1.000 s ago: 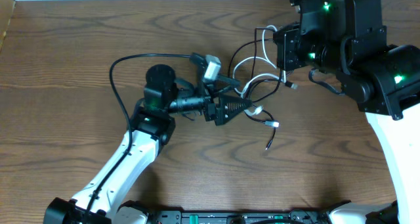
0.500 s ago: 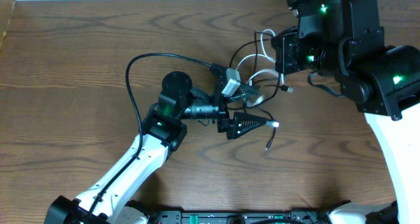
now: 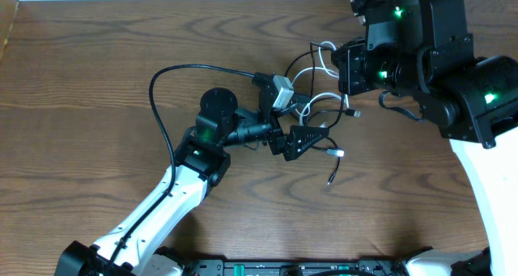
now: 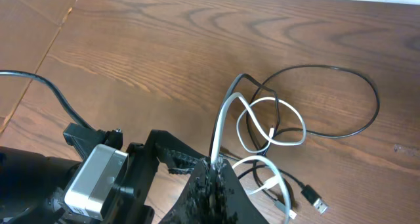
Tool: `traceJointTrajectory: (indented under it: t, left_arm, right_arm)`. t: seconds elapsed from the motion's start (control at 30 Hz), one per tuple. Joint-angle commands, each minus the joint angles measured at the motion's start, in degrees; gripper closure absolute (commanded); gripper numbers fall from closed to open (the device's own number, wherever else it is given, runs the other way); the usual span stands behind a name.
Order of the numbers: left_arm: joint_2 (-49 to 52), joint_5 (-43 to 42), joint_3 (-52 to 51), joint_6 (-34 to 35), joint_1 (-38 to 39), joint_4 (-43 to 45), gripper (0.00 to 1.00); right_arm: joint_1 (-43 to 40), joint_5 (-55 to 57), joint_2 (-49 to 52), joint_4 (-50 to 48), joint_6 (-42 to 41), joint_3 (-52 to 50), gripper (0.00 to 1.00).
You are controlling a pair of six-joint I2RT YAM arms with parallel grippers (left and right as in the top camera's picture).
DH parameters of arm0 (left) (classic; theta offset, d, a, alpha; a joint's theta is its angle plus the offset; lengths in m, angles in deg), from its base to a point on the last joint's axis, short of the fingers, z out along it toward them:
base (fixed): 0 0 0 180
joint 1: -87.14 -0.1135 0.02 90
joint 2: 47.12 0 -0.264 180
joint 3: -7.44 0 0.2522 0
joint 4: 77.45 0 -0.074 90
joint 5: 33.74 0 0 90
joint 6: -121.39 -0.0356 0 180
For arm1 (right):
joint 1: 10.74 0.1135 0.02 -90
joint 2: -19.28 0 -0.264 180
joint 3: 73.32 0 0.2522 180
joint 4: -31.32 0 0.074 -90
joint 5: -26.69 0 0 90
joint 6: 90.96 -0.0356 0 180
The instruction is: Untangle cables
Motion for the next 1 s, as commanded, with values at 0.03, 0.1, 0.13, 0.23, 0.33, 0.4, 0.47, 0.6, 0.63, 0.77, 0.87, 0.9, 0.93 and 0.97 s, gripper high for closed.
traceJointTrajectory:
  t: [0.03, 0.1, 0.13, 0.23, 0.33, 0.4, 0.47, 0.6, 0.63, 0.77, 0.87, 0.9, 0.93, 0.97]
  left_arm:
    - [0.4, 0.6, 0.0, -0.9, 1.3, 0.2, 0.02]
    - [0.4, 0.6, 0.0, -1.3, 2.5, 0.2, 0.02]
    - [0.4, 0.6, 0.0, -2.2, 3.2, 0.2, 0.02]
    - [0.4, 1.4, 0.0, -3.7, 5.0, 0.2, 0.02]
    - [0.4, 4.6, 0.0, -3.6, 6.0, 0.1, 0.01]
    - [0.4, 6.4, 0.0, -3.6, 6.1, 0.0, 0.17]
    - [0.4, 7.0, 0.0, -3.7, 5.9, -0.3, 0.61]
    - [0.4, 7.0, 0.0, -3.7, 5.2, -2.4, 0.93]
    - [0.3, 7.0, 0.0, -3.6, 4.7, -3.0, 0.92]
    - [0.2, 6.5, 0.0, -2.9, 3.3, -3.7, 0.92]
    - [-0.6, 6.3, 0.0, -2.8, 2.3, -3.7, 0.92]
    - [-0.9, 6.3, 0.0, -2.8, 2.1, -3.7, 0.92]
    - [-1.3, 6.3, 0.0, -2.8, 1.9, -3.7, 0.93]
    - [-1.8, 6.3, 0.0, -2.8, 1.8, -3.7, 0.92]
  right_arm:
    - [0.2, -1.5, 0.2, 0.1, -0.8, 0.7, 0.99]
    - [0.2, -1.4, 0.2, 0.1, -0.9, 0.7, 0.99]
    - [0.2, -1.4, 0.2, 0.1, -1.0, 0.7, 0.99]
    - [0.2, -1.5, 0.2, 0.1, -1.2, 0.7, 0.99]
    - [0.2, -1.5, 0.2, 0.2, -1.2, 0.7, 0.99]
    - [0.2, -1.4, 0.2, 0.4, -1.2, 0.7, 0.99]
    - [0.2, -1.3, 0.2, 0.5, -1.2, 0.7, 0.99]
    - [0.1, 0.3, 0.2, 1.0, -1.1, 0.7, 0.99]
    - [0.1, 1.3, 0.2, 1.3, -1.1, 0.7, 0.99]
    - [0.1, 5.6, 0.2, 3.0, -1.1, 0.7, 0.99]
    - [0.2, 8.7, 0.2, 4.5, -1.1, 0.6, 0.99]
    - [0.2, 9.6, 0.2, 5.0, -1.1, 0.6, 0.99]
    - [0.2, 10.4, 0.2, 5.3, -1.1, 0.5, 0.99]
    - [0.2, 10.9, 0.2, 5.5, -1.1, 0.3, 0.99]
